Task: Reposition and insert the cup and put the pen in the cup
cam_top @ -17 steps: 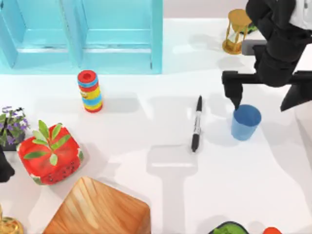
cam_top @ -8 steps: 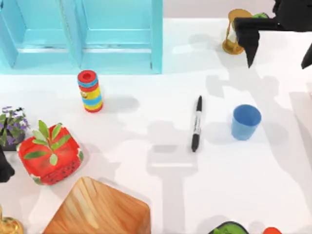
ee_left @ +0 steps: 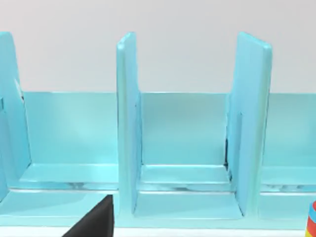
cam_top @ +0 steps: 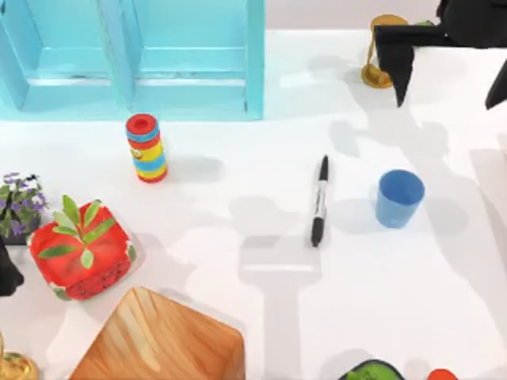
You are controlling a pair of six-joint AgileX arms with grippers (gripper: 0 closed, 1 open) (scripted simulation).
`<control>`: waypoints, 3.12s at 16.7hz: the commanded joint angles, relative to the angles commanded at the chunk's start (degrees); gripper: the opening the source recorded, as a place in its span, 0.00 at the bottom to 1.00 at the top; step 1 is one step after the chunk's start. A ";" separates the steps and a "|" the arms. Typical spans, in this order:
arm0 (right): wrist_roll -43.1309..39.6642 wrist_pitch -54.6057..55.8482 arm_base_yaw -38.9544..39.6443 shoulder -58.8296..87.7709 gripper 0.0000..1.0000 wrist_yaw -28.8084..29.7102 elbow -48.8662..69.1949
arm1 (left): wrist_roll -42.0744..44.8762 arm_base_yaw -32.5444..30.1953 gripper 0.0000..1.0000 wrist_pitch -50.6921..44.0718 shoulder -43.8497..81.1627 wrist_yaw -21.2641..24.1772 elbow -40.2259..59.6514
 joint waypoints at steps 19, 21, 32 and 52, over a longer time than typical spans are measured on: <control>25.10 -7.44 15.47 34.73 1.00 7.56 33.00 | 0.00 0.00 1.00 0.00 0.00 0.00 0.00; 24.89 -4.79 15.38 33.92 1.00 7.65 29.77 | 0.00 0.00 1.00 0.00 0.00 0.00 0.00; 23.95 22.54 14.51 25.15 1.00 7.70 -6.51 | 0.00 0.00 1.00 0.00 0.00 0.00 0.00; 23.90 23.85 14.48 24.88 0.00 7.70 -7.94 | 0.00 0.00 1.00 0.00 0.00 0.00 0.00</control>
